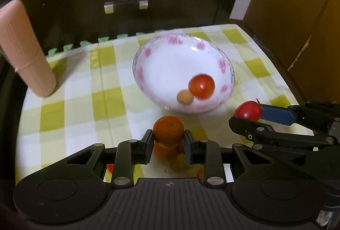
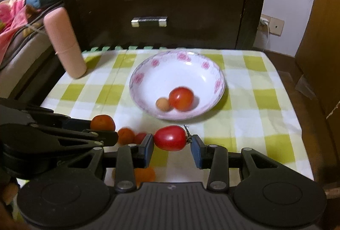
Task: Organize fruits
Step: 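Lower the tangerine into the bowl and open the left gripper while the right holds the tomato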
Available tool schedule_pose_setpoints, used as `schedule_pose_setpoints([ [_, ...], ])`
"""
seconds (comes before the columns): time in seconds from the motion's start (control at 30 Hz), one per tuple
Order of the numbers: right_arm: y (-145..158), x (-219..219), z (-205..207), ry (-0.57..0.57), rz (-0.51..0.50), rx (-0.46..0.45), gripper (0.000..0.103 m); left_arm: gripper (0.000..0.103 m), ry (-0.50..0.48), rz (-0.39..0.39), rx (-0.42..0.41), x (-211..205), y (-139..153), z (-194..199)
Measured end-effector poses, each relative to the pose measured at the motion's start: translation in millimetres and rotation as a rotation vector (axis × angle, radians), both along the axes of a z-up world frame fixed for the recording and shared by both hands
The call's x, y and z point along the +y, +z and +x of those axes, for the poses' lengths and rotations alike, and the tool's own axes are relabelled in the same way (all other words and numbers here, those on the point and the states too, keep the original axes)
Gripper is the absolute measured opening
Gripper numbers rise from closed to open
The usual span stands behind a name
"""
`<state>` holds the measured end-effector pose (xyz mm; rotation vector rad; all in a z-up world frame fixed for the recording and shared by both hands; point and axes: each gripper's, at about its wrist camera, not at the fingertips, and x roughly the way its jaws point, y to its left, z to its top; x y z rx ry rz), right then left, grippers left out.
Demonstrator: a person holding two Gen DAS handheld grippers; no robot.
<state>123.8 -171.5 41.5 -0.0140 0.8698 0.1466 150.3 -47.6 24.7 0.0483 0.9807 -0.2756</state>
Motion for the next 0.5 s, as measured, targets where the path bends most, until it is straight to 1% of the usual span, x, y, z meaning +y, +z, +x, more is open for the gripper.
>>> schedule_pose_setpoints([
  [0.27, -6.1, -7.1, 38.4, -0.018, -0.014, -0.011, 0.037, 0.036, -0.002, 0.020, -0.010, -10.6, -5.4, 33.8],
  [0.5, -14.4, -13.2, 65.2, -0.026, -0.035, -0.022, 0.037, 0.036, -0.007, 0.038, -0.013, -18.7, -13.9, 54.5],
])
